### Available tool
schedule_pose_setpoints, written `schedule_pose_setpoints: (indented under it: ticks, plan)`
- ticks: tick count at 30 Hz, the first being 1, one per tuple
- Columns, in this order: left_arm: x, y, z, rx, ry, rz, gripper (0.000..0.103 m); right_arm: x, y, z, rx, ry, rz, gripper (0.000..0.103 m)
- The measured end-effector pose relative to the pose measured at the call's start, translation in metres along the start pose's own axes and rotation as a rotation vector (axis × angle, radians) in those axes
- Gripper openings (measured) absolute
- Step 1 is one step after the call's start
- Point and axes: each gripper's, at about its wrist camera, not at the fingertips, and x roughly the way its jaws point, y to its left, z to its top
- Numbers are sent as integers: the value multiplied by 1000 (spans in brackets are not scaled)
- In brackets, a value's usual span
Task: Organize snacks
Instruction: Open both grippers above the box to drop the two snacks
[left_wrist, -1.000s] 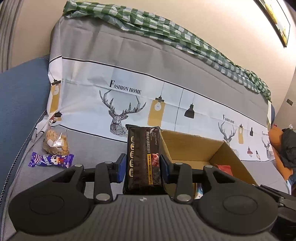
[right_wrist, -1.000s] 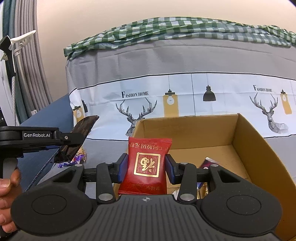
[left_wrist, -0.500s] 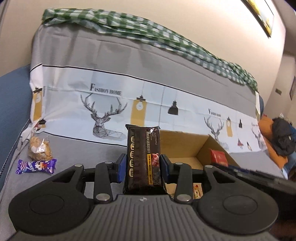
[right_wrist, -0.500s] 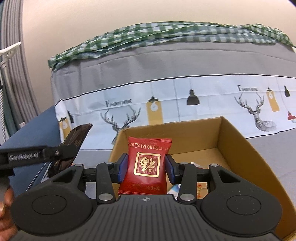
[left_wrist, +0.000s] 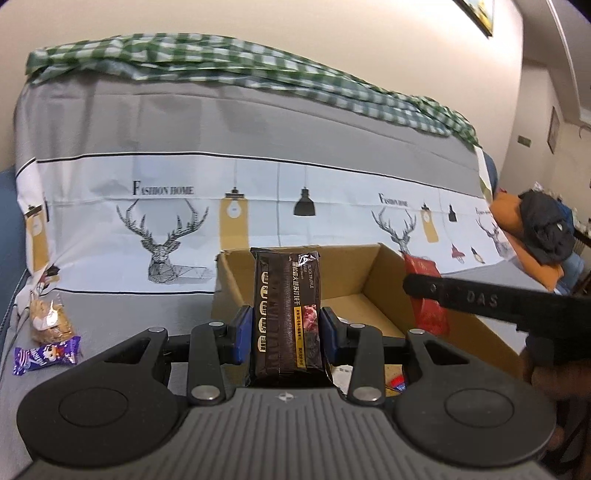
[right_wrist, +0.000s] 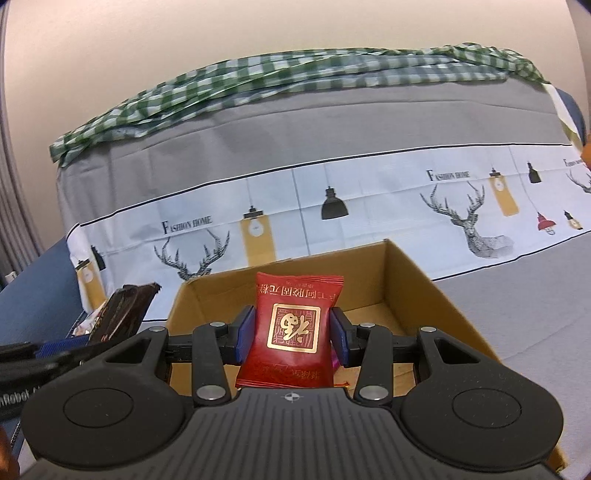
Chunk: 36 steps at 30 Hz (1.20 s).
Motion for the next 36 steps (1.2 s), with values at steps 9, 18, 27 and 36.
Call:
schedule_pose_setpoints:
  ticks: [9,18,27,36]
  plan:
    - [0,-20,-7,93,-25,-44,43,1,-12,3,17,-11,-35,44]
    - [-2,-39,-15,178,-46,-116,43,2,-17,3,36,-9,-53,45]
    - [7,-45,-25,178,18,-205,81,9,-24,1,76,27,-84,66]
    - [13,-21,-23,138,46,-128,65,15,-24,0,110,51,-87,67]
